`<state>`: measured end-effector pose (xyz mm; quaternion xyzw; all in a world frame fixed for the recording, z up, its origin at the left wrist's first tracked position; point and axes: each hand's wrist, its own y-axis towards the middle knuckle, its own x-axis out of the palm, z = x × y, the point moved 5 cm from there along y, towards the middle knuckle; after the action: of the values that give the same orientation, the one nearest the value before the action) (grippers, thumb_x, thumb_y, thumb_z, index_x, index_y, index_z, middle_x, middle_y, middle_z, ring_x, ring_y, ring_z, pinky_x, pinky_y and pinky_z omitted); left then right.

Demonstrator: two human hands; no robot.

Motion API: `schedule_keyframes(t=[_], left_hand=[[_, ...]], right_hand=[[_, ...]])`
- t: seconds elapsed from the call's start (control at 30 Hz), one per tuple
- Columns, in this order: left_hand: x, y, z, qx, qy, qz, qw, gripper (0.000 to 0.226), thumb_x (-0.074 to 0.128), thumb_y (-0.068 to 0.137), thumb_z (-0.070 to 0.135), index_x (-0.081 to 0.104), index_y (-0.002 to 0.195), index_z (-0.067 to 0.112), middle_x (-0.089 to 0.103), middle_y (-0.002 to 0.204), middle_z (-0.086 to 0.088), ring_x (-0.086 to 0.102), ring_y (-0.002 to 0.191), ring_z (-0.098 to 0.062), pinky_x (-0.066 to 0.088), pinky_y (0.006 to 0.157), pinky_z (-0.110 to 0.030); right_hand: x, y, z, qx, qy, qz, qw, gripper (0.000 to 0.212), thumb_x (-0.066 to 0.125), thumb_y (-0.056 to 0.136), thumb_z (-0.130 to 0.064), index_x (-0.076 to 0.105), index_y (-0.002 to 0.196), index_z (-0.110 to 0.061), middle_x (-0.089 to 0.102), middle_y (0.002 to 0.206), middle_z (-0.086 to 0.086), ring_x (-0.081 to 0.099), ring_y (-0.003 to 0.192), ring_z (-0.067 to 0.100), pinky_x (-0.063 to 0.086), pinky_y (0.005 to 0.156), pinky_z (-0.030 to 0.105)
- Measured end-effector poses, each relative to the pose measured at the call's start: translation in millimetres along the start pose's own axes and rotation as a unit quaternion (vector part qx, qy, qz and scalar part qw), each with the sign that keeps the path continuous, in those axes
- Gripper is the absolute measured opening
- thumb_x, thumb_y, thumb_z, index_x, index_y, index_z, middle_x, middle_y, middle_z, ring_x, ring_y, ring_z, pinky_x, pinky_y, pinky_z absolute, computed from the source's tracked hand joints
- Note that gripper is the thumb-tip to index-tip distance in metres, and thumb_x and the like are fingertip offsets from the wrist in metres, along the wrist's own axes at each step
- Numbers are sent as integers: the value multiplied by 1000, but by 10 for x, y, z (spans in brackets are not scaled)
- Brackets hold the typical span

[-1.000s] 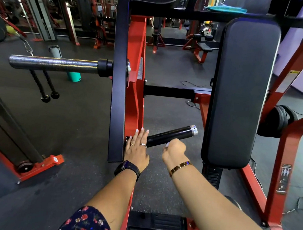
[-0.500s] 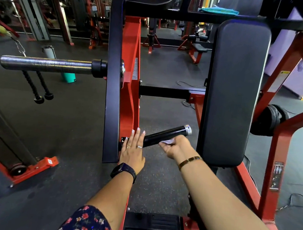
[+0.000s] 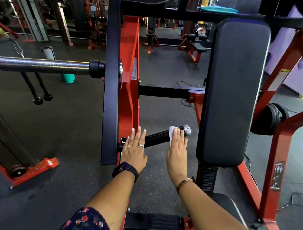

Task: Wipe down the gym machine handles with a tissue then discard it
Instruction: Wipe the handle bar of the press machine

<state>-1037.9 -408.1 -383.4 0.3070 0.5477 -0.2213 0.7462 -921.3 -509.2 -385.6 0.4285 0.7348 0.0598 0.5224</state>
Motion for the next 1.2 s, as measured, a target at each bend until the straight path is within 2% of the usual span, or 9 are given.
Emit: schedule_keyframes(t=[0.13,0.33,0.43,0.57,0.67,0.77,0.93,1.07,1.2], left_hand=[[4,7,-7,7,-13,-2,1000,88,48,93,17,-25,142,24,-33,149,3,-36,135,-16,-17,112,-27],[14,15,-39,23,-33,5,999,84,47,94,16,-20,145,26,-28,152,6,-32,138,-12,-18,111,-23],[27,13,-53,31,-27,2,999,91,50,88,12,-20,145,26,-27,153,6,-31,139,-13,-18,111,-23],[9,5,-33,12,-21,7,1000,91,54,88,14,-13,148,24,-20,155,3,-23,142,-14,-19,113,-28],[-26,8,-61,-23,-9,12,1000,91,57,87,18,-11,148,24,-14,157,2,-19,143,-15,-31,109,-32],[-44,32,-142,-60,-37,23,997,92,58,85,17,-10,147,19,-15,155,-1,-18,142,-15,-31,108,-28],[7,35,-165,-59,-32,22,997,95,54,90,23,-26,141,19,-31,148,0,-30,137,-16,-24,110,-30],[33,37,-181,-62,-13,8,998,99,52,94,33,-35,138,17,-36,148,-2,-33,138,-18,-31,108,-30],[47,35,-197,-65,-19,4,998,99,50,94,38,-38,135,17,-36,149,-3,-33,139,-19,-32,107,-29]], right_hand=[[199,-134,-168,-108,-31,-34,993,95,42,67,26,13,152,-7,9,157,12,-13,147,16,-3,119,40],[354,-332,-141,-293,-115,-71,947,68,35,80,5,27,147,-6,24,155,11,-4,148,20,4,118,41],[92,-198,205,-257,-133,-49,956,72,28,76,10,27,146,-6,30,154,11,-2,148,21,7,118,41],[-211,21,471,-111,-102,-9,988,90,45,65,29,28,148,-2,24,155,15,-3,148,19,0,120,39],[-308,208,397,-81,-101,8,992,69,32,81,12,30,148,-4,27,154,12,8,146,19,-3,120,38],[-233,397,152,-91,-124,-12,988,54,25,88,-8,51,134,-3,53,138,12,37,138,25,5,119,45],[5,580,-379,-66,-174,-125,975,24,41,89,-13,64,98,-10,69,96,8,61,104,28,1,117,47],[247,542,-897,-146,-202,-259,933,27,36,96,-20,58,107,-11,67,97,7,61,96,27,5,118,47],[331,540,-980,-151,-165,-298,928,34,31,97,-22,58,112,-10,67,102,10,59,104,30,5,119,47]])
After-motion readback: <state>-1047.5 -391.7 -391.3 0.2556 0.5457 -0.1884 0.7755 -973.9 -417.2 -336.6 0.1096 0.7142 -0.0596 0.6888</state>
